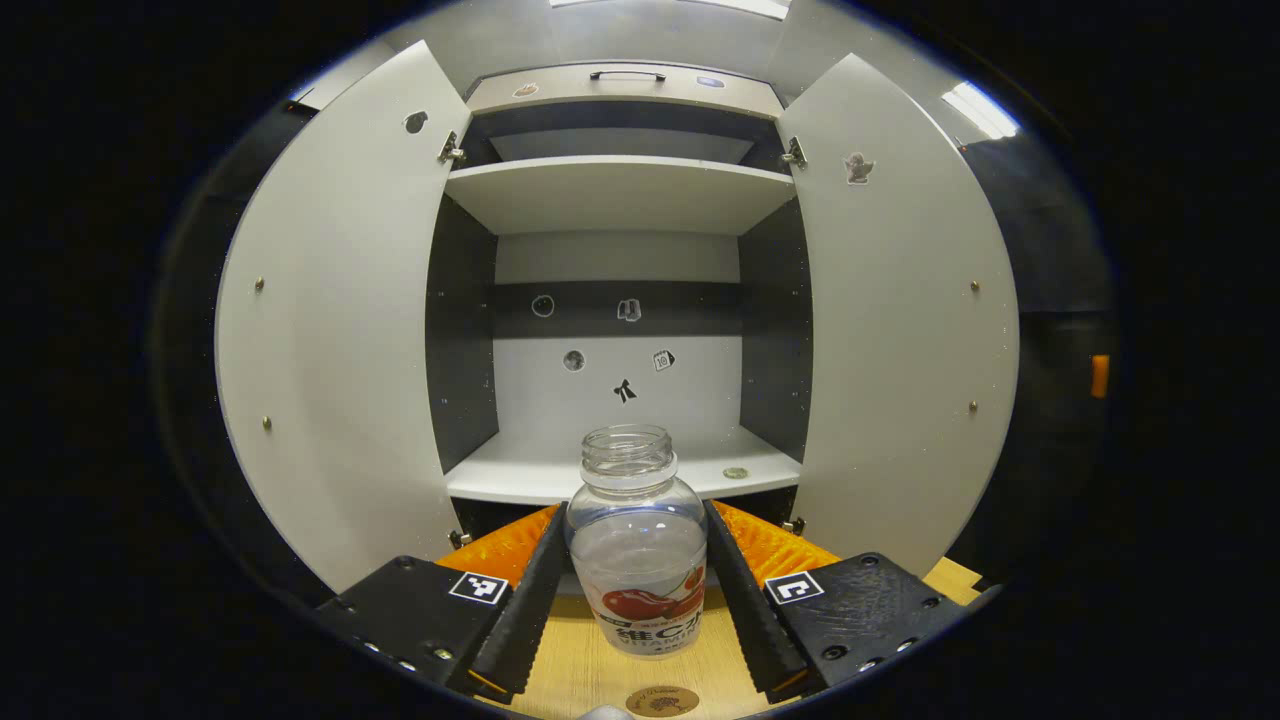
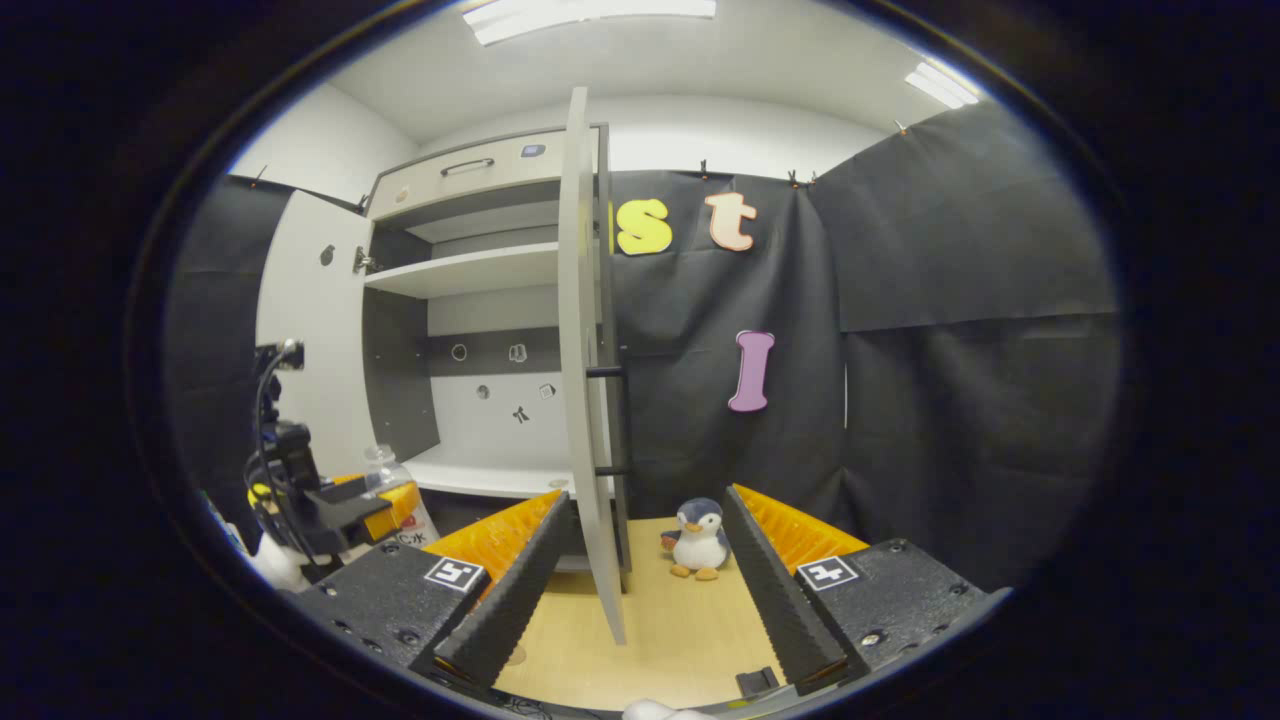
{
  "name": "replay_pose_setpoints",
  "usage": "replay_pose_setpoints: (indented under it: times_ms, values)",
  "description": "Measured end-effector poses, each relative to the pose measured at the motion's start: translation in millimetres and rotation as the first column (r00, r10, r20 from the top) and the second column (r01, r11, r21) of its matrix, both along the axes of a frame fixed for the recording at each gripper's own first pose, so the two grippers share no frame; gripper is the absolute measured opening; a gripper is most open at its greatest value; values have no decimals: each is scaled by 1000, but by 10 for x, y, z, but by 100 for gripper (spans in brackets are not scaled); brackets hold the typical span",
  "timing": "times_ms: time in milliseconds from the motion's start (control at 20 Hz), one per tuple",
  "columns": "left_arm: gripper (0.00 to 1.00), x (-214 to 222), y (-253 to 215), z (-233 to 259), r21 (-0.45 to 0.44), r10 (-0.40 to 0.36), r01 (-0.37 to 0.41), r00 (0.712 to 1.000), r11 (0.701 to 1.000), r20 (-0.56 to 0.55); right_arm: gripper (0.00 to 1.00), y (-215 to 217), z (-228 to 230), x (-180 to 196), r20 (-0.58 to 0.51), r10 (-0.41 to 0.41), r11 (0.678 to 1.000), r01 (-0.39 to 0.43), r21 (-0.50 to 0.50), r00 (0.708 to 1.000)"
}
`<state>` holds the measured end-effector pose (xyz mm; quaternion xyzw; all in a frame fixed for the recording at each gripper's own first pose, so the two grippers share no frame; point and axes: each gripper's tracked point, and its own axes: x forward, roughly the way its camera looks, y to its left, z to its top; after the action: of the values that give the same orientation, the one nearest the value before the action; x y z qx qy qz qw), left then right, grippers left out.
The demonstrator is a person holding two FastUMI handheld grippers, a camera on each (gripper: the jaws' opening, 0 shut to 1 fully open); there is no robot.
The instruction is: Grasp the bottle in the cabinet with the left hand and place it on the coaster, then close the right door with the right hand and the left door with the left hand.
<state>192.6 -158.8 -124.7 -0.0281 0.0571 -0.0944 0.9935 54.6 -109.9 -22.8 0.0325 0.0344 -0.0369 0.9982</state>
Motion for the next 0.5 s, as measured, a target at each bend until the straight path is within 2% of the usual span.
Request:
replay_pose_setpoints:
  times_ms: [50,400,500]
  values:
    - [78,-53,-22,-150,0,-7,7,1000,1000,-5,99,-9,-7,-5,-5,1,1000,-1,0,1000]
    - [78,-391,-230,-1059,-44,-57,53,994,998,-97,99,-194,-59,-54,-21,-31,999,30,-33,999]
    - [78,-443,-280,-1276,-33,-64,60,991,998,-116,99,-239,-120,-67,-39,-42,998,40,-42,998]
